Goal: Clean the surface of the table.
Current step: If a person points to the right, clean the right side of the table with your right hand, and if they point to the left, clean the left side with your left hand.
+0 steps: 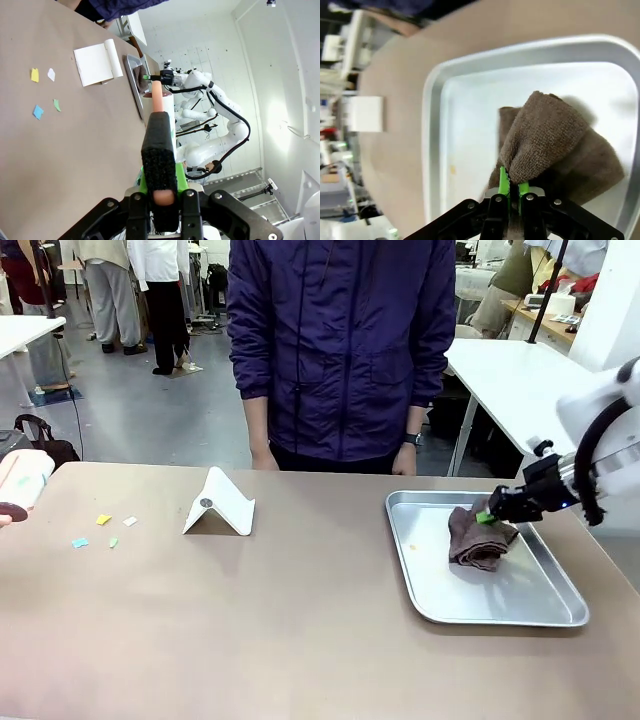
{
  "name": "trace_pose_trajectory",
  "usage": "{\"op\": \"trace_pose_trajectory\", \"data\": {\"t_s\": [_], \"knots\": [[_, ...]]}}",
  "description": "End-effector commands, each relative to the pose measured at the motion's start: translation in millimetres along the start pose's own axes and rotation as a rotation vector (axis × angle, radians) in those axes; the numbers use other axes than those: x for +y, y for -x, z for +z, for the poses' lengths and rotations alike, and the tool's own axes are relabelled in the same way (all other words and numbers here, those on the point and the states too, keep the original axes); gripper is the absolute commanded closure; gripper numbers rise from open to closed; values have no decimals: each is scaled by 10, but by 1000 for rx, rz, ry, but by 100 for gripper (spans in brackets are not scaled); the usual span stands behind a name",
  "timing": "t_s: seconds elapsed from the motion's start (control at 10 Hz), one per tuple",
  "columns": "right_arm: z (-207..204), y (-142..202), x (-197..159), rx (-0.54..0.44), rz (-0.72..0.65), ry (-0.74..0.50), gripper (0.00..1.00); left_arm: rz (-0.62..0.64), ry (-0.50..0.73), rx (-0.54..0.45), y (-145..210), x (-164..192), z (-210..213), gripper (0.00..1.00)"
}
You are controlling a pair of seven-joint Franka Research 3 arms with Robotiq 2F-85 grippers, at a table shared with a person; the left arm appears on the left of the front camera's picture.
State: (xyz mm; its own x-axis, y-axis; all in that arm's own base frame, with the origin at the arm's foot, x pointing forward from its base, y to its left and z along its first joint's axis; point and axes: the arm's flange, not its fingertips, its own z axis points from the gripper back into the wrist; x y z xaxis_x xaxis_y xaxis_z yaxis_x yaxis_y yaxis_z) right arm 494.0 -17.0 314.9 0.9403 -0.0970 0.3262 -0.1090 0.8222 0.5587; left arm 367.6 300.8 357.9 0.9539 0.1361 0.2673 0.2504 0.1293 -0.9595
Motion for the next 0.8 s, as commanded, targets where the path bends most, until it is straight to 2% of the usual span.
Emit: {"op": "trace_pose_trajectory", "data": {"t_s": [0.0,0.4,0.6,0.7], "knots": [[539,177,51,-98,-3,-269,93,14,0,2,6,-54,-1,100],[1337,506,-18,-126,-117,-769,93,14,0,2,6,-54,-1,100],[1628,711,-240,-138,-133,-950,93,14,0,2,6,-54,-1,100],[1744,831,-405,-180,-161,-996,93,14,0,2,6,-54,-1,100]]}}
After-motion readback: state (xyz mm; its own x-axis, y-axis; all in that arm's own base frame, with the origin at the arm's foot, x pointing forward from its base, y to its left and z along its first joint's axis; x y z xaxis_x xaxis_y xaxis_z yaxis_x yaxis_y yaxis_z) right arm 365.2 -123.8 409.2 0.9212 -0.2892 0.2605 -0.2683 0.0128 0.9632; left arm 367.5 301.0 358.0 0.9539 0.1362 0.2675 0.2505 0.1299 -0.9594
